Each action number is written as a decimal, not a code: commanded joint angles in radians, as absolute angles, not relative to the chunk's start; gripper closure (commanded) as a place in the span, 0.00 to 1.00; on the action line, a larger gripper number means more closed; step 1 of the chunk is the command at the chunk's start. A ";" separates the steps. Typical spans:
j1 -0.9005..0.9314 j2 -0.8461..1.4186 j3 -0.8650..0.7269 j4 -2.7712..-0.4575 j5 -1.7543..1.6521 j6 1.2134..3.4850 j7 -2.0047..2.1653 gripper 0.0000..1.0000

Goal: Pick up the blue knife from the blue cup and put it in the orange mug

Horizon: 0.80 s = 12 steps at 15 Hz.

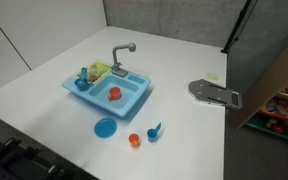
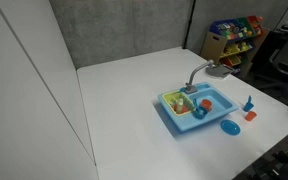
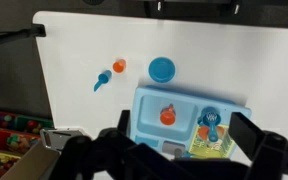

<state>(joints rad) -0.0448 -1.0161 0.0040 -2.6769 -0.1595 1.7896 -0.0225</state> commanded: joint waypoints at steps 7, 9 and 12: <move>-0.038 -1.015 -0.001 -2.674 -0.164 1.786 -0.018 0.00; -0.038 -1.001 0.004 -2.665 -0.169 1.784 -0.018 0.00; -0.032 -0.942 0.003 -2.629 -0.161 1.784 -0.020 0.00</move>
